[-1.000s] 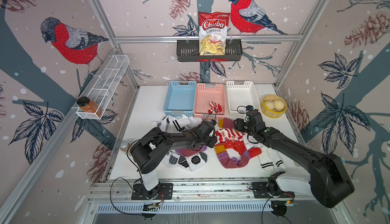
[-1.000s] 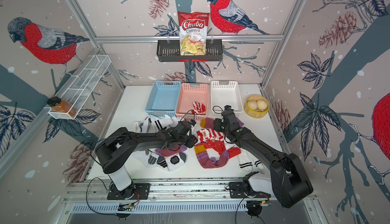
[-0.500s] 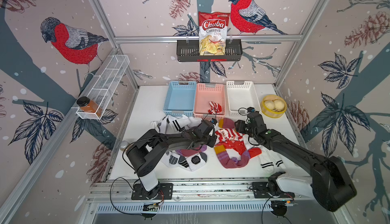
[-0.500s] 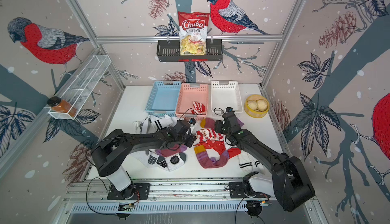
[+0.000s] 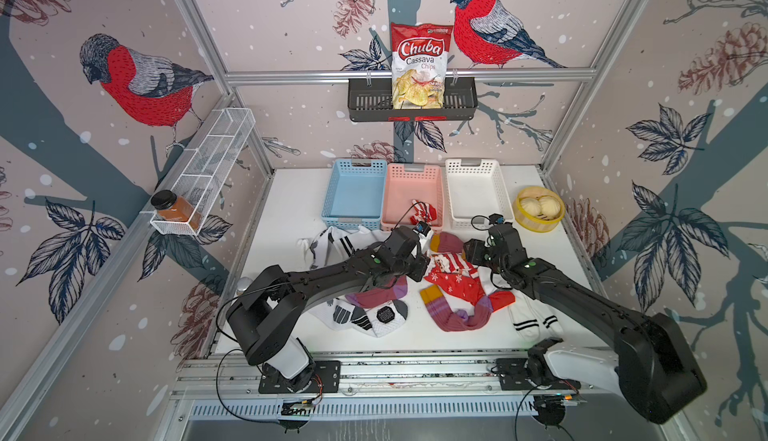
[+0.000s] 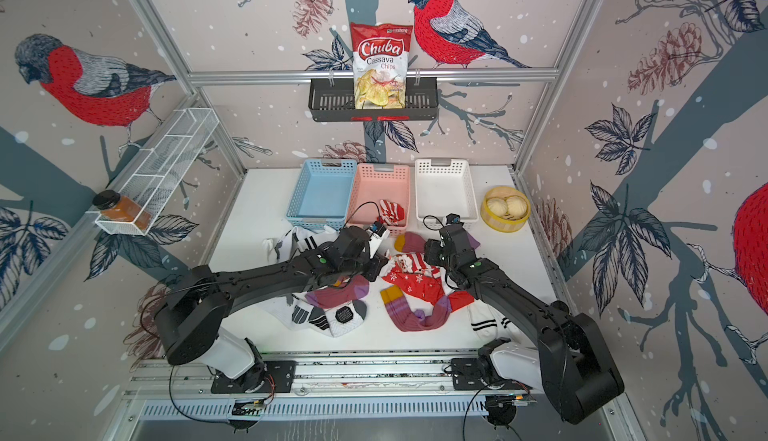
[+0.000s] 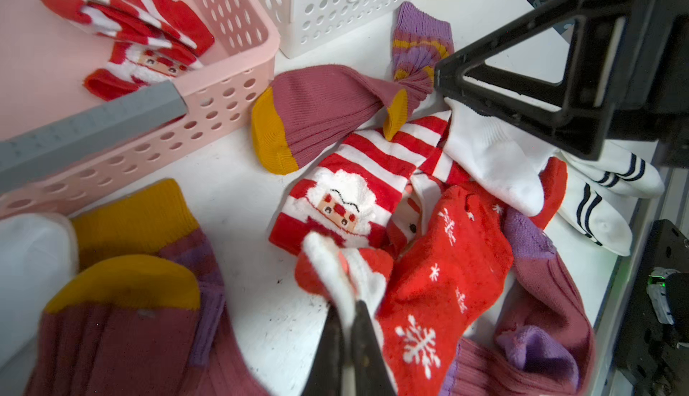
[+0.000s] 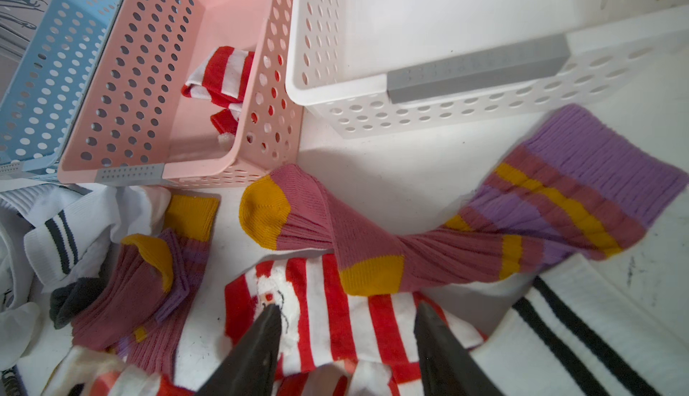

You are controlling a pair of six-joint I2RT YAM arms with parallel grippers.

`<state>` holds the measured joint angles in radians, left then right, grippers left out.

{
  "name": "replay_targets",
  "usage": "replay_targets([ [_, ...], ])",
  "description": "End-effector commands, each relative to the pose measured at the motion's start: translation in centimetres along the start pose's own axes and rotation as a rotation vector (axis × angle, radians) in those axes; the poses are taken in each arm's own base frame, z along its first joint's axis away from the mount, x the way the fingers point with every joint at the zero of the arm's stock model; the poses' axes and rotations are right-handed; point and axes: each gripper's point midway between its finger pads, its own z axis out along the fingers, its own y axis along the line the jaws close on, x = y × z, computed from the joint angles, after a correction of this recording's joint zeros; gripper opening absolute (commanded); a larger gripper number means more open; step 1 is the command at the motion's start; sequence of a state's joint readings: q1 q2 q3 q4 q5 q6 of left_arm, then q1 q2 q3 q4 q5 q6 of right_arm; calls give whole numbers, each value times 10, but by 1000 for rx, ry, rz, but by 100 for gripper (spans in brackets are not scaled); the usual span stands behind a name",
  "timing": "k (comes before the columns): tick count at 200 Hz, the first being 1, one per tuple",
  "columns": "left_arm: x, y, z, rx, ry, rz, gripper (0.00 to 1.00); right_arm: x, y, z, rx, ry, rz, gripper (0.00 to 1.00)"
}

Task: Sort the socks into the basket by color
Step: Pick up the sock at the center of the board, then place the sock in the bin.

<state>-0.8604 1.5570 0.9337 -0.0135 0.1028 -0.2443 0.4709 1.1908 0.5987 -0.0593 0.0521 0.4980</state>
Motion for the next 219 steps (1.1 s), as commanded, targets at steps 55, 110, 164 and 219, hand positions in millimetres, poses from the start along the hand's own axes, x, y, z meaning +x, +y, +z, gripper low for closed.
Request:
replay_targets([
  [55, -51, -2, -45, -49, -118, 64, 0, -5, 0, -4, -7, -34, 8, 60],
  [110, -95, 9, -86, -106, -257, 49, 0, -9, 2, -7, -13, -46, 8, 60],
  [164, -134, 23, -121, -176, -362, 40, 0, -10, 5, -8, -26, -47, 5, 61],
  [219, -162, 44, -143, -277, -443, 42, 0, -10, 6, -12, -38, -52, 1, 61],
])
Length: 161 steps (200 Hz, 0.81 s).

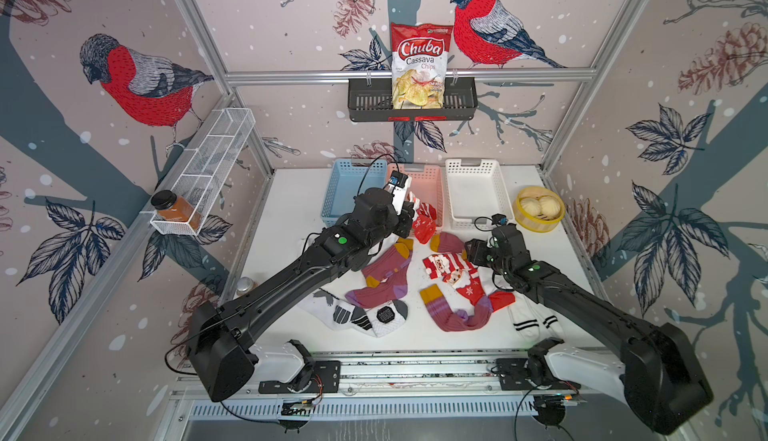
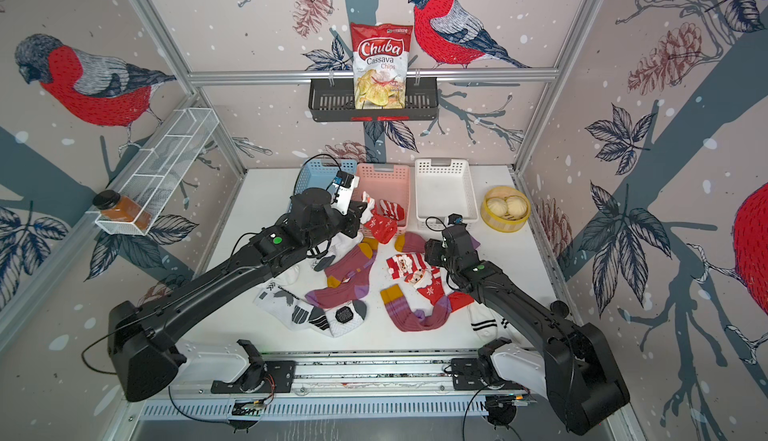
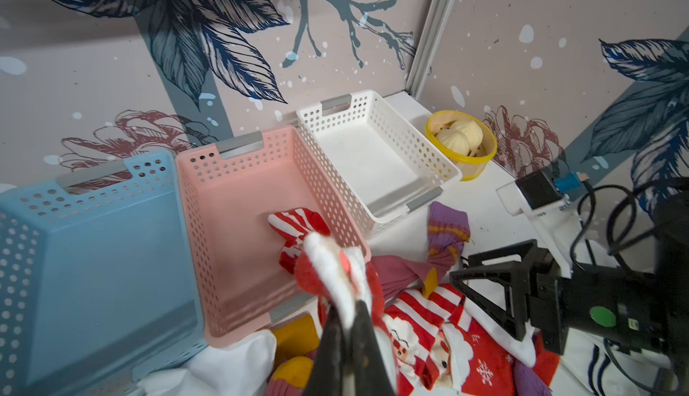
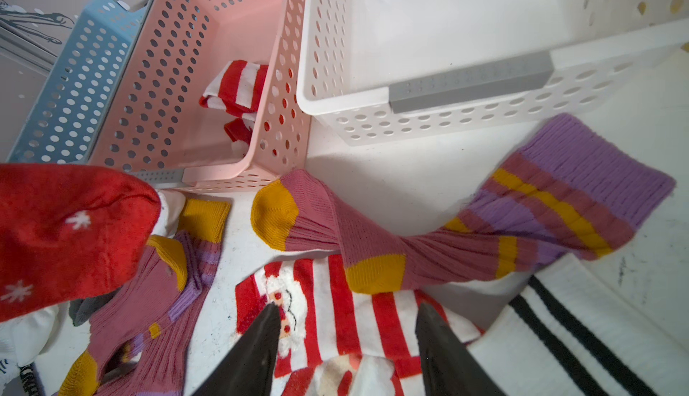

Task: Sort the socks into the basket by color
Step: Place the sock in the bin.

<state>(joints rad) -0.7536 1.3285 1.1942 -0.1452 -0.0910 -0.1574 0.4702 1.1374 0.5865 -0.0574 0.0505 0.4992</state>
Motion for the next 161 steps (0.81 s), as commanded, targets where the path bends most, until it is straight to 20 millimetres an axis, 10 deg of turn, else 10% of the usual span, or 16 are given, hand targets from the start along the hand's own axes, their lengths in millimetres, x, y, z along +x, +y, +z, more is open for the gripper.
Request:
replay_targets([
  [1, -13, 16, -2, -70, -38, 20, 0, -4, 4, -2, -17, -15, -3, 61],
  [161, -12, 89, 80, -241, 39, 74, 0, 0, 1, -7, -18, -15, -1, 62],
])
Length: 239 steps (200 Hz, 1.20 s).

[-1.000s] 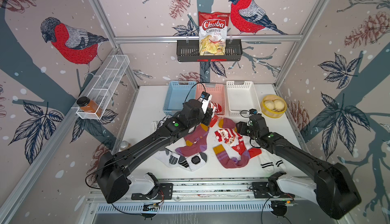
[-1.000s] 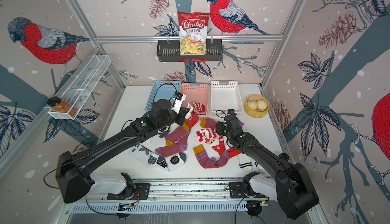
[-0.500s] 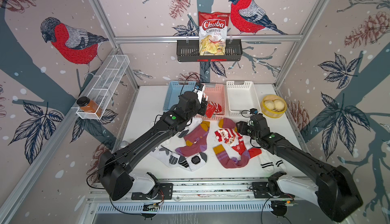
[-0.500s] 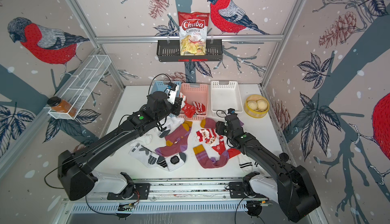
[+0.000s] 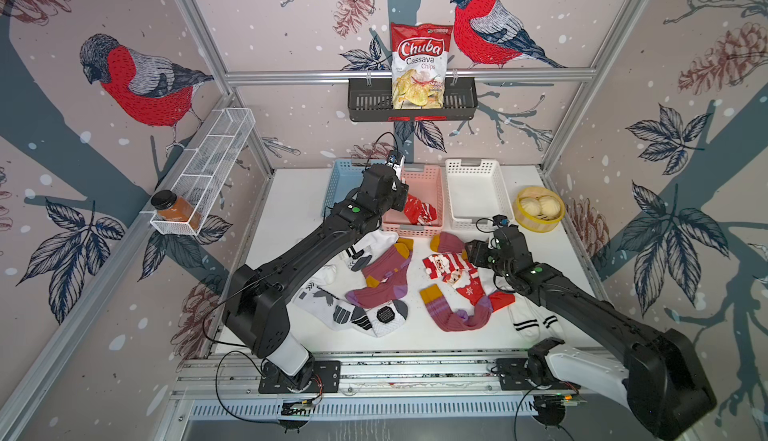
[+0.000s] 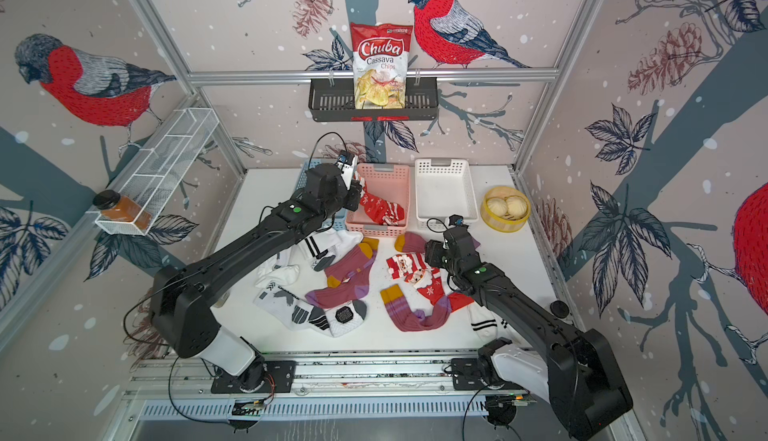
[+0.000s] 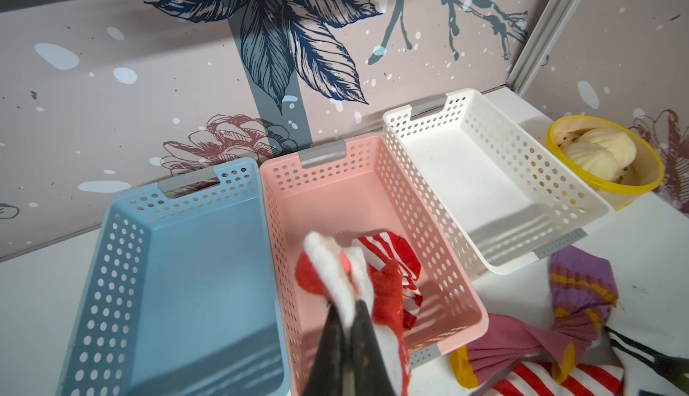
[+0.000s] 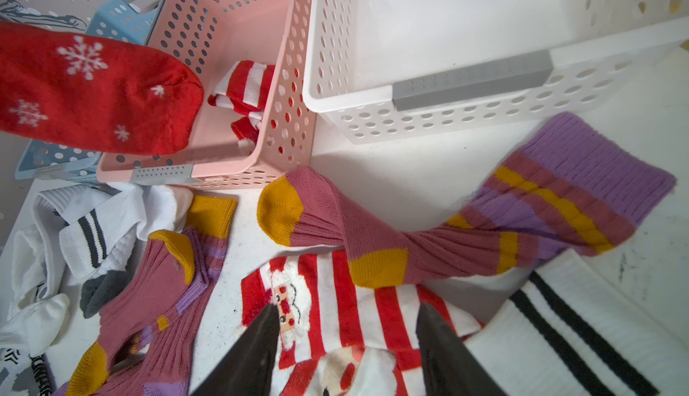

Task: Sort the socks into the basket by color
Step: Place the sock in the bin.

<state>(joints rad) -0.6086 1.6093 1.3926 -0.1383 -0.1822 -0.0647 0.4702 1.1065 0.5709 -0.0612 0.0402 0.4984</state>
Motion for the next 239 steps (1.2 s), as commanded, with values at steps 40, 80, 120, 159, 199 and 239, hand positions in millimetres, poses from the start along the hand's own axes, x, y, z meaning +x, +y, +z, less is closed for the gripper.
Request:
replay_targets([
  [40, 2, 14, 40, -17, 52, 75, 0, 0, -2, -2, 5, -6, -2, 62],
  [80, 13, 23, 70, -22, 119, 100, 0, 1, -2, 1, 5, -3, -1, 62],
  [120, 27, 35, 104, -19, 158, 89, 0, 2, -2, 2, 9, 2, 0, 62],
  [159, 37, 42, 137, -15, 133, 117, 0, 2, -2, 1, 7, 3, 1, 63],
  [199, 42, 39, 165, 9, 126, 125, 3, 3, -3, 2, 10, 8, 2, 63],
  [239, 43, 49, 187, -22, 124, 129, 35, 4, -3, 1, 10, 10, 4, 63],
])
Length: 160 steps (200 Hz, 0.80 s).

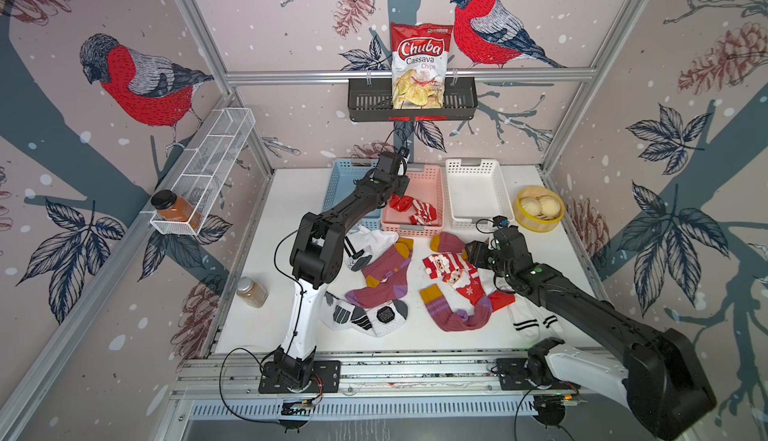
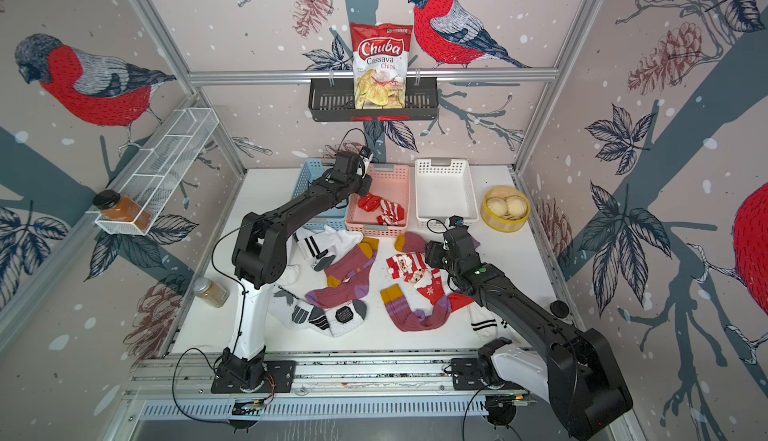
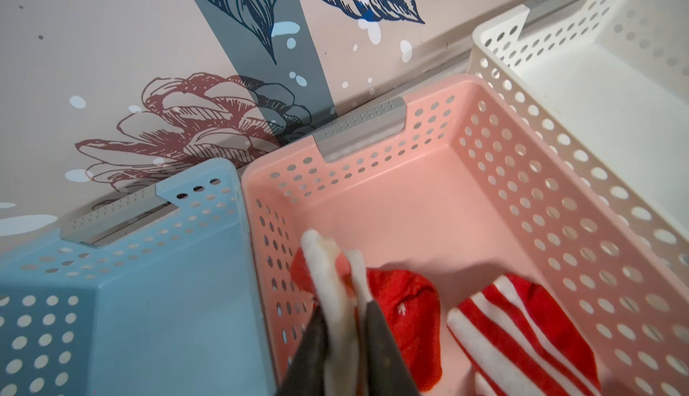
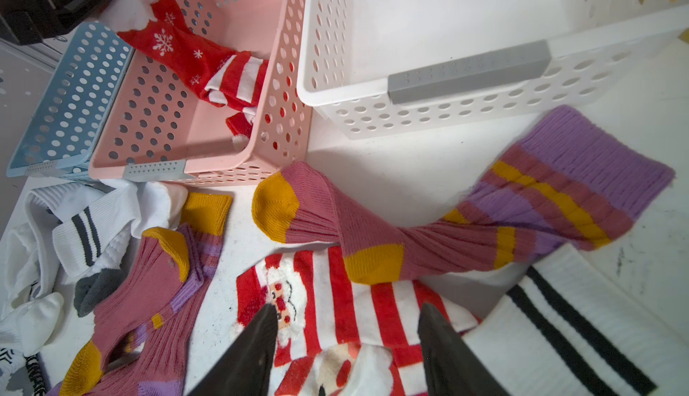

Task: Sort the socks into the basket by color
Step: Place the sock in the bin.

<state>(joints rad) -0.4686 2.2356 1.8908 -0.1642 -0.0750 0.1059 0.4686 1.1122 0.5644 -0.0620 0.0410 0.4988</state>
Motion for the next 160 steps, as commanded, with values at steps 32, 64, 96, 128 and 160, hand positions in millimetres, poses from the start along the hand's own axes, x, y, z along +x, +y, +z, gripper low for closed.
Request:
replay_targets([
  [32, -14, 13, 20, -37, -42, 6, 46, 1, 0, -2, 1, 2, 4, 63],
  [64, -27, 24, 11, -68, -78, -13, 54, 2, -1, -4, 0, 0, 7, 63],
  [96, -47, 27, -12, -65, -133, -16, 59, 2, -1, -5, -3, -4, 10, 63],
  [128, -55, 31, -25, -75, -146, -20, 59, 2, 0, -6, -6, -5, 12, 63],
  [160, -34, 46, -23, -168, -83, -40, 61, 3, -1, -7, -3, -5, 12, 64],
])
